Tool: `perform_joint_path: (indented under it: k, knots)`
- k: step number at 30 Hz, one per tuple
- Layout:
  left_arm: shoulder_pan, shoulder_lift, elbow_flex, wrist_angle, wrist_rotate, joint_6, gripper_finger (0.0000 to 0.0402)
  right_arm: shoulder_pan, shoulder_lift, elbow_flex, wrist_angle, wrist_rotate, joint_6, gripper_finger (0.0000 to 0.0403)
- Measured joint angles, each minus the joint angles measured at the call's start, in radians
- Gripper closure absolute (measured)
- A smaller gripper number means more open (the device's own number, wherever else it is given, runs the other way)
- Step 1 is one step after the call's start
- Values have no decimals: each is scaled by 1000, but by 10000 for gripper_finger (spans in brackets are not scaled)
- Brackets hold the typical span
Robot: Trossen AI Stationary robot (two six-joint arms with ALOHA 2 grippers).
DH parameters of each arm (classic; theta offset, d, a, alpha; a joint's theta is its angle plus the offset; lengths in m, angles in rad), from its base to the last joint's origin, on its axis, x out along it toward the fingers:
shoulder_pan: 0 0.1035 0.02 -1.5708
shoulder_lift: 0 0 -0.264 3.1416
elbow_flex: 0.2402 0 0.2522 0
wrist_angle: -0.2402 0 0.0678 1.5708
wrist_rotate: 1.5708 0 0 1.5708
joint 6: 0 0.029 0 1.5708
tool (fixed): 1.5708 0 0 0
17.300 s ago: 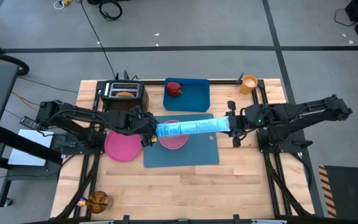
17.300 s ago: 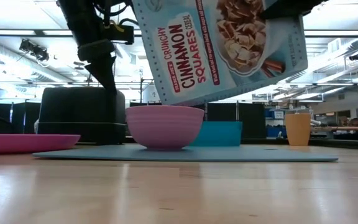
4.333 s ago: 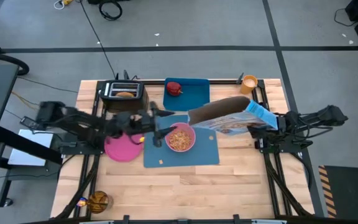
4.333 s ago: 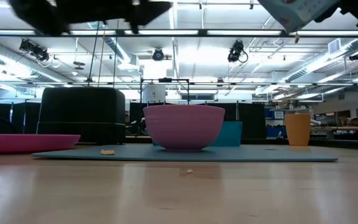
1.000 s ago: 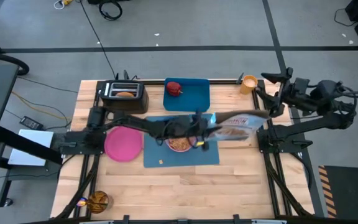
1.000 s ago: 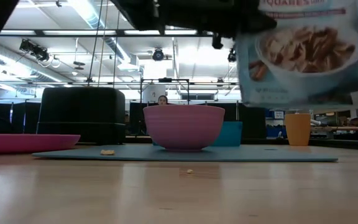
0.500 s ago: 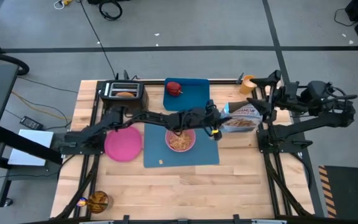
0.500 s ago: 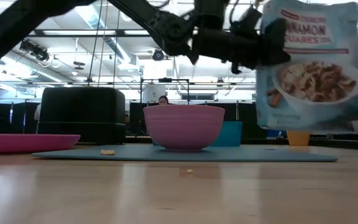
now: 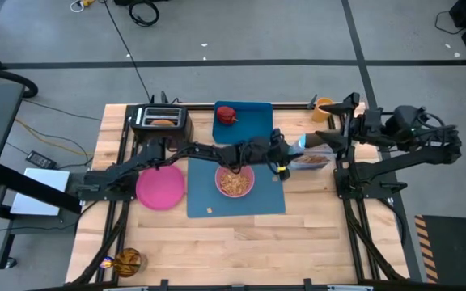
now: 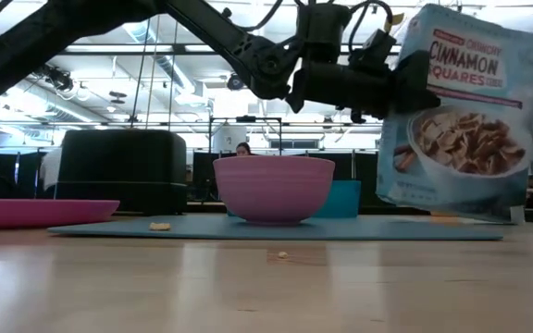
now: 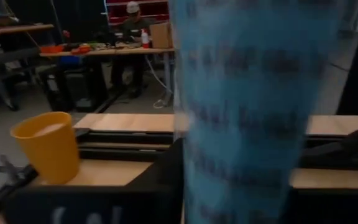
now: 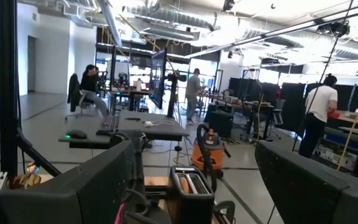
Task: Arrange a breakfast setting
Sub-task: Pour the cereal from the cereal box into the pink bowl
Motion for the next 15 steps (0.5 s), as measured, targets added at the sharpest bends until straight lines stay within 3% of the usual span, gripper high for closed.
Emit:
perform_joint_path:
  k: [6,15]
  knots:
    - [5,0,0,-5,0,-23,260,0,29,0,27,-15,-12,55]
    - [4,-24,-1,-88,1,-5,206,0,61,0,41,-16,-38,55]
